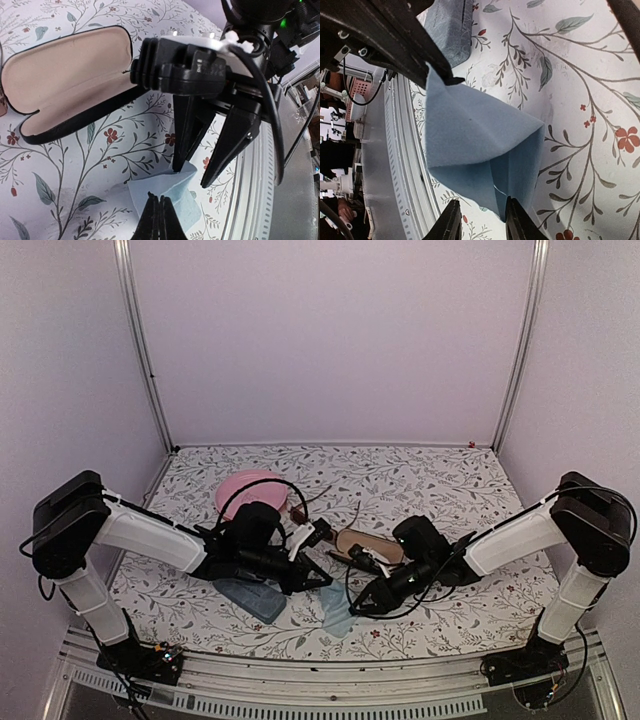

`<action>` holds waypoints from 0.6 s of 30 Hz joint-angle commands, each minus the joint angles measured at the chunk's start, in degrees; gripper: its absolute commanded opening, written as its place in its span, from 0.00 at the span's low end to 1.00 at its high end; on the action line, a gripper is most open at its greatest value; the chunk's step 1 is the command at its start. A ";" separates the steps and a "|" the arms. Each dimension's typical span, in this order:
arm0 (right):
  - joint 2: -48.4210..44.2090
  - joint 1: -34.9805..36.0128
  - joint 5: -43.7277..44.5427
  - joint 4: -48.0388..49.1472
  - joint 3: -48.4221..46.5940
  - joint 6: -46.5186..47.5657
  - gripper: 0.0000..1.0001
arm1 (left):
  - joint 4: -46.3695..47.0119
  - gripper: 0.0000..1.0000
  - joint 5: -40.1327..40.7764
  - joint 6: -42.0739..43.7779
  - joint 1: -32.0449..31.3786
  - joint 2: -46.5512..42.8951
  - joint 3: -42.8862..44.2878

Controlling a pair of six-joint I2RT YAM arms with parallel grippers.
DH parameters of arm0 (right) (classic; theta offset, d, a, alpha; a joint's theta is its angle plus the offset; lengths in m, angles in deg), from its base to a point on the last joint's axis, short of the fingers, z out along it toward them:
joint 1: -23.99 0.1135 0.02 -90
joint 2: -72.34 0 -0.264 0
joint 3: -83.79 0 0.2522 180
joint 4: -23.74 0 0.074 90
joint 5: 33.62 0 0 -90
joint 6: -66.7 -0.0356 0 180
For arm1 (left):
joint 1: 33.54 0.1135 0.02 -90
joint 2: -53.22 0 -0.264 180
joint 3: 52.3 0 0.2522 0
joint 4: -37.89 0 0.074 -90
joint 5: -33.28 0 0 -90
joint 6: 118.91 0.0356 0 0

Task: Organize the sunglasses
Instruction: Pick up the corner of the glasses cleaning cloth from the center of the board.

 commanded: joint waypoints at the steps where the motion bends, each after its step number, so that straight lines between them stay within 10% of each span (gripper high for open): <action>1: 0.55 0.40 -1.66 1.30 0.56 0.46 0.30 | -0.35 0.00 0.24 -0.02 0.56 -0.55 0.10; 18: 0.52 0.40 -2.10 2.02 1.93 0.26 0.20 | -0.18 0.00 0.39 -0.19 0.62 -0.68 0.09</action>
